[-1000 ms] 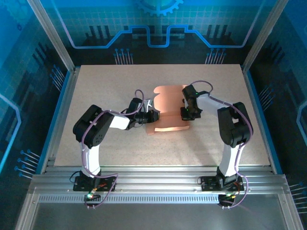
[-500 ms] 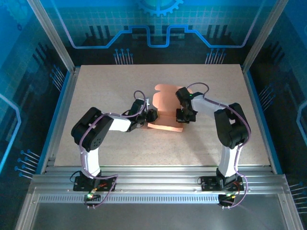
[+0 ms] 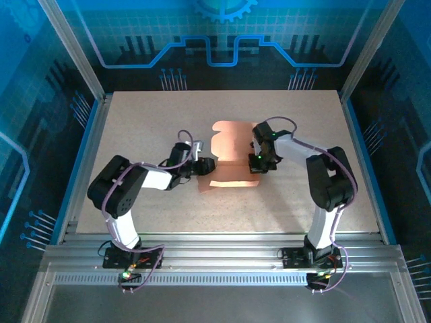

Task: Fold the paper box

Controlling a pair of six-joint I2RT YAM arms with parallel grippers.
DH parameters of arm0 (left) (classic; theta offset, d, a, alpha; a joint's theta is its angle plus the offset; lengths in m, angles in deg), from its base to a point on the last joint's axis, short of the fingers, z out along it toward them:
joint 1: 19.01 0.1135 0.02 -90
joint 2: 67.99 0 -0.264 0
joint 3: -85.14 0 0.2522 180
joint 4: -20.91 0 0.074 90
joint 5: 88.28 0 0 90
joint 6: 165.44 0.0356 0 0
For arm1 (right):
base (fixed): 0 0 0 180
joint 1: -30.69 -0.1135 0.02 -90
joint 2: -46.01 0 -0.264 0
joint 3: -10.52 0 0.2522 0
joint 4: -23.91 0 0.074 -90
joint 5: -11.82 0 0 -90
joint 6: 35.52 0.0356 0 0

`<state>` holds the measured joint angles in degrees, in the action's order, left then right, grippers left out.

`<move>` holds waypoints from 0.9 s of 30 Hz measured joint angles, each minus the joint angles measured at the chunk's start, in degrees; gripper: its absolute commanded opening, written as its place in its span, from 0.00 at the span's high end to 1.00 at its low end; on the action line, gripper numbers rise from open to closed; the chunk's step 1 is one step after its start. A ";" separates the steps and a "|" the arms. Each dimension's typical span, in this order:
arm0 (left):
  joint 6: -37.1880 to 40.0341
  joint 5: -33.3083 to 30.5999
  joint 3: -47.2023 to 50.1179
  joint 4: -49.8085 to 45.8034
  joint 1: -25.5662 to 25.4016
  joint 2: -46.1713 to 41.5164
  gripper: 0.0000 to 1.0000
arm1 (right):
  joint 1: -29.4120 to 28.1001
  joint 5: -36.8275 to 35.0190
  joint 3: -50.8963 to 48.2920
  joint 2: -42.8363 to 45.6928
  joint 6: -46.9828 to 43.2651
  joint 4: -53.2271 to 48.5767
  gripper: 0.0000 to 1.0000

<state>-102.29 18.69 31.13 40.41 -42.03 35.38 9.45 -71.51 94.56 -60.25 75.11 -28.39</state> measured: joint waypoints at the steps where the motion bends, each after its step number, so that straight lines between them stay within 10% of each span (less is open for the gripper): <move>1: 0.42 2.25 1.01 1.27 1.29 -0.44 0.48 | 0.70 1.92 -0.15 0.46 -1.46 -0.02 1.00; 17: 14.29 39.12 1.77 6.05 10.43 -7.34 0.22 | 8.31 19.30 0.66 1.79 -21.55 -8.22 0.99; 27: 28.89 44.61 -13.57 -18.16 7.89 -5.60 0.38 | 8.28 19.30 5.01 1.77 -24.15 -9.79 0.99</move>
<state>-73.39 63.30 17.56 22.25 -34.14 29.79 17.74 -52.21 99.57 -58.48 50.95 -38.19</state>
